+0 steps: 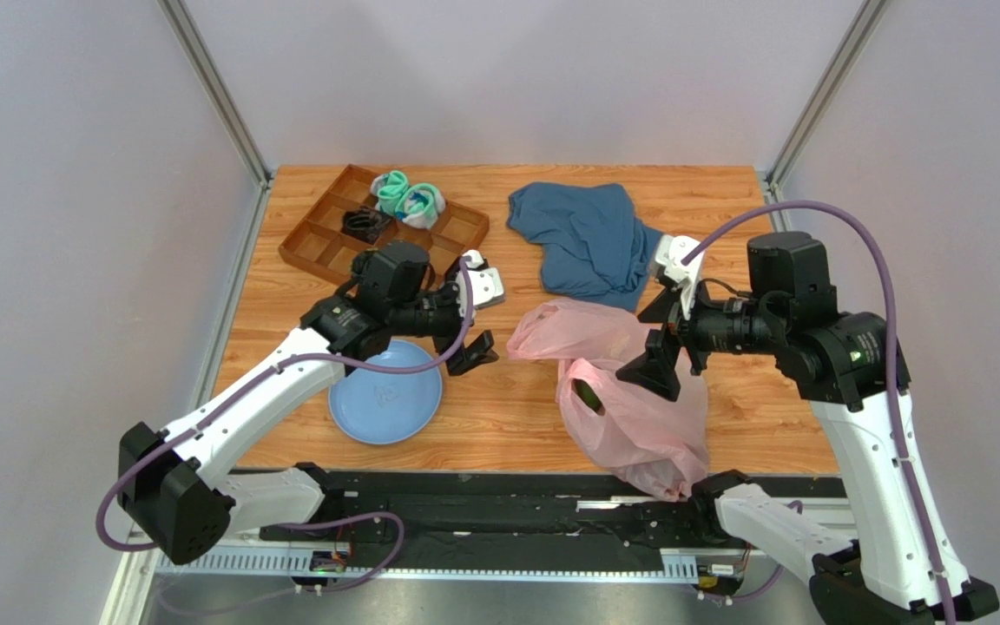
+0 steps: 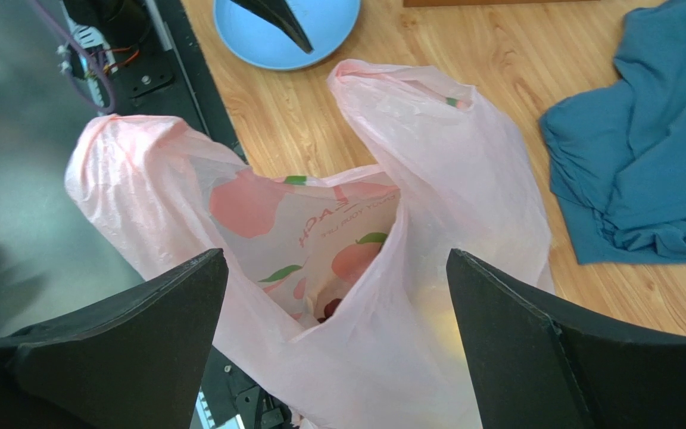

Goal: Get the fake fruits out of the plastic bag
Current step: Adjust the plastic bag at the center of the board.

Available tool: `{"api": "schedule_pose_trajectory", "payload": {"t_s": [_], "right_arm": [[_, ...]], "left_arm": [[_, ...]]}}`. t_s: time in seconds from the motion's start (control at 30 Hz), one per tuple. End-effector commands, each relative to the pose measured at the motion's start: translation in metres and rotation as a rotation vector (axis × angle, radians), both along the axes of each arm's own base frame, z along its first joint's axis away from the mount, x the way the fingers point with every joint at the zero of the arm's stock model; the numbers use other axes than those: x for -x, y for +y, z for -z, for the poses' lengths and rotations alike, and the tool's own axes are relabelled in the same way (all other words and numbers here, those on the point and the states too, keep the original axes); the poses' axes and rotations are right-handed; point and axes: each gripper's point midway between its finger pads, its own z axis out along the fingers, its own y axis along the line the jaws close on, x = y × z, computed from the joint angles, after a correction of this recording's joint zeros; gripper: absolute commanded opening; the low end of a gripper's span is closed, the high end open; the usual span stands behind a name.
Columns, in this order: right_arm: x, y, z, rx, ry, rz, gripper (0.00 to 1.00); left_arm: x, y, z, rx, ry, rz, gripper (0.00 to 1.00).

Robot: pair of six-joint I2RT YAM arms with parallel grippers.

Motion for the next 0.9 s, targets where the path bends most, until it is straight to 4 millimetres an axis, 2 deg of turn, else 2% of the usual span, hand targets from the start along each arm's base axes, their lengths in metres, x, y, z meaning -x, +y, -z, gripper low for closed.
{"api": "schedule_pose_trajectory", "payload": {"t_s": [0.0,0.2,0.23,0.33,0.5,0.67,0.7,0.77,0.8,0.83,0.87], "right_arm": [[0.013,0.011,-0.006,0.019,-0.023,-0.103,0.97],[0.036,0.020,0.005,0.049,0.003,-0.211,0.96],[0.039,0.020,0.009,0.051,0.015,-0.219,0.96],[0.044,0.024,0.006,0.030,0.023,-0.241,0.95],[0.044,0.030,-0.011,-0.001,-0.030,-0.273,0.95],[0.041,0.045,-0.006,-0.010,-0.004,-0.336,0.94],[0.041,0.048,-0.006,-0.016,-0.002,-0.350,0.93],[0.037,0.058,-0.005,-0.016,-0.005,-0.377,0.88],[0.035,0.062,-0.006,-0.014,-0.013,-0.384,0.82],[0.032,0.064,-0.008,-0.011,-0.024,-0.383,0.61],[0.023,0.067,-0.006,0.005,0.000,-0.349,0.51]], "left_arm": [[-0.007,-0.024,-0.008,0.034,-0.096,0.088,0.98],[0.005,-0.046,-0.006,0.050,-0.083,0.173,0.95],[0.007,-0.048,-0.001,0.041,-0.071,0.185,0.94],[0.013,-0.054,0.006,0.027,-0.062,0.213,0.91],[0.008,-0.055,0.009,0.027,-0.055,0.170,0.80],[-0.001,-0.057,0.006,0.038,-0.065,0.125,0.67],[-0.004,-0.058,0.004,0.042,-0.073,0.118,0.60],[-0.007,-0.059,0.007,0.031,-0.068,0.116,0.53],[-0.007,-0.059,0.008,0.022,-0.067,0.117,0.41],[-0.008,-0.060,0.010,0.018,-0.058,0.119,0.32],[-0.008,-0.060,0.010,0.010,-0.050,0.119,0.11]]}}
